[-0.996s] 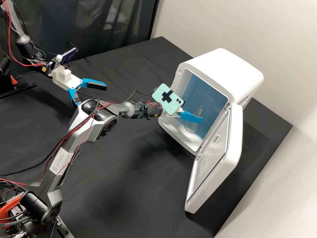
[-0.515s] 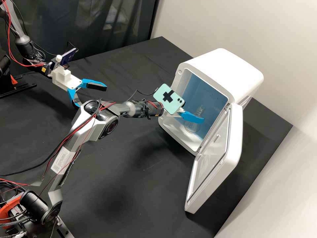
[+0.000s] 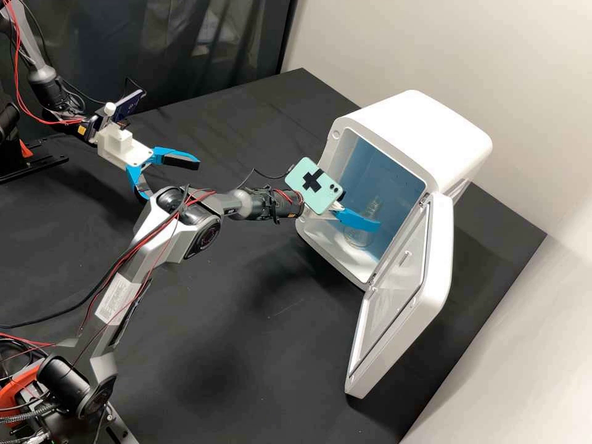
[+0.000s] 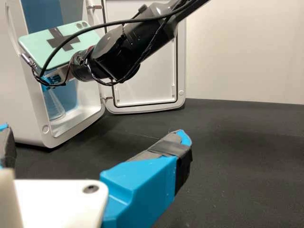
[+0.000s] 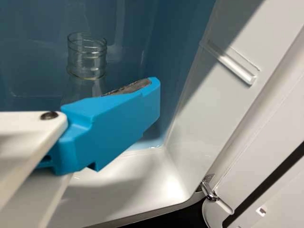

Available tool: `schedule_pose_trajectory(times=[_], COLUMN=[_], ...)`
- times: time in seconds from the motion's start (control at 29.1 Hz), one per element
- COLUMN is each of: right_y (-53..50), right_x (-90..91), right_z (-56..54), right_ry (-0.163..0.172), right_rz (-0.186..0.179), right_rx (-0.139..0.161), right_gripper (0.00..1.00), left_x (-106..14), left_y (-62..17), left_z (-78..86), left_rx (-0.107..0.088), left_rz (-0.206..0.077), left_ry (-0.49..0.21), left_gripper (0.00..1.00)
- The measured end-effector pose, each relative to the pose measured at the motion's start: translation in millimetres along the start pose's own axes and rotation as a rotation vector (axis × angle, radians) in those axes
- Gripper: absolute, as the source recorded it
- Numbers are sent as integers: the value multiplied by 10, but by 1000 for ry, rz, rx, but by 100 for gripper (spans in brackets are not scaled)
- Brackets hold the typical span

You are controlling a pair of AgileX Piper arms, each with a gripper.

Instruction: Take the flask out of the incubator

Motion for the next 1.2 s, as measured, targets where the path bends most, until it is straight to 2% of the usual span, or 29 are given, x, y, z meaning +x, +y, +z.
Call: schedule_pose_trajectory(times=[0.34,0.55,0.69,0.82,1.03,1.2], right_y=[-85,-152,-156,-98,-36,6], right_x=[-57,-90,-140,-176,-185,-139], right_z=[-18,18,34,14,-34,-113], right_ry=[-7,-18,-24,-19,-6,14], right_rz=[0,-21,-27,-22,-13,-3], right_rx=[-6,-15,14,55,69,100], right_gripper=[100,100,100,100,100,100], left_x=[0,0,0,0,0,0], left_y=[0,0,0,0,0,0], left_z=[0,0,0,0,0,0], left_rx=[0,0,0,0,0,0], left_rz=[0,0,0,0,0,0], left_ry=[0,0,0,0,0,0], left_gripper=[100,100,100,100,100,100])
